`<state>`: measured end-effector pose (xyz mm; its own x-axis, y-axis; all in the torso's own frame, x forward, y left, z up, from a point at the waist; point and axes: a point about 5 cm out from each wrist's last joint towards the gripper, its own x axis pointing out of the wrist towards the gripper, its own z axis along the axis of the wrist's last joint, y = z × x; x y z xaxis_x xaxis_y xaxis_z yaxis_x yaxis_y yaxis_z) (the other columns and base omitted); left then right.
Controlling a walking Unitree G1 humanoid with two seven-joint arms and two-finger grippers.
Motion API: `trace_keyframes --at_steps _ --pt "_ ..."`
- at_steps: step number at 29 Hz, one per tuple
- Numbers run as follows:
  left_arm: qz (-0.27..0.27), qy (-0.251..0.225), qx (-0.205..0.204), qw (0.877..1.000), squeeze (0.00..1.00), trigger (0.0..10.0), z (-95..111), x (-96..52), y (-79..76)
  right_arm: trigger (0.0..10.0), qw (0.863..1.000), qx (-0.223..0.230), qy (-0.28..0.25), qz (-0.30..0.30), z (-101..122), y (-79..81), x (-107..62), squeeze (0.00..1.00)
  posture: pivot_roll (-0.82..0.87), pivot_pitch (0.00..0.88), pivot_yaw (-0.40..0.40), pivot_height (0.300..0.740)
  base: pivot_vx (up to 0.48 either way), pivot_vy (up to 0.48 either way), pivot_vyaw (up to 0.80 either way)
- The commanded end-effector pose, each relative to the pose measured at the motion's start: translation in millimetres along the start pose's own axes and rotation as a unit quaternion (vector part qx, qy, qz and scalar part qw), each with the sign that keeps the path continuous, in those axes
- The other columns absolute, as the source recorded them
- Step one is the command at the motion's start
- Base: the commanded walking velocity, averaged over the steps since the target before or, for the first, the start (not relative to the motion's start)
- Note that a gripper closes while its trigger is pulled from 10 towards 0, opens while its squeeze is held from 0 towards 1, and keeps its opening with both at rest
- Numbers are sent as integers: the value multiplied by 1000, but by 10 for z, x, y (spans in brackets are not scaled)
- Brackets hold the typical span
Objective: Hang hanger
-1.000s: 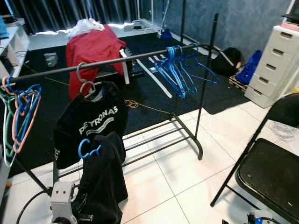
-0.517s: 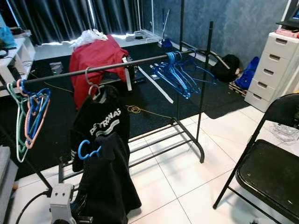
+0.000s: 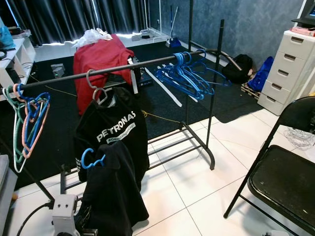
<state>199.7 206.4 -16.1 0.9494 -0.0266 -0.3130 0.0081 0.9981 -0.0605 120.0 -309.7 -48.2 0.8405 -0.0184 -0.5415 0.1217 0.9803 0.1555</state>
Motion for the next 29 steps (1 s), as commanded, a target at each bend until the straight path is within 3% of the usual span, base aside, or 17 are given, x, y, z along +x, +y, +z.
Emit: trace_keyframes --at_steps 1,9,17,24,29 --pt "5 -16 -4 1000 0 10000 66 1 23 10000 1000 -2 2 3 -14 22 8 0 -76 28 1 740 0 0 0" --pt "-9 -10 -2 1000 0 10000 76 -15 7 10000 1000 -8 5 9 10 112 100 0 -74 25 -3 740 0 0 0" --pt "8 19 -12 1000 0 10000 22 -31 22 10000 1000 -10 8 16 -30 123 70 0 -73 21 -15 740 0 0 0" --pt "4 27 -12 1000 0 10000 8 -20 11 10000 1000 -11 7 18 -40 97 35 0 -72 19 -20 740 -457 0 0" --pt "-3 20 -6 1000 0 10000 34 0 1 10000 1000 -11 6 17 -28 55 10 0 -72 23 -19 740 0 0 0"
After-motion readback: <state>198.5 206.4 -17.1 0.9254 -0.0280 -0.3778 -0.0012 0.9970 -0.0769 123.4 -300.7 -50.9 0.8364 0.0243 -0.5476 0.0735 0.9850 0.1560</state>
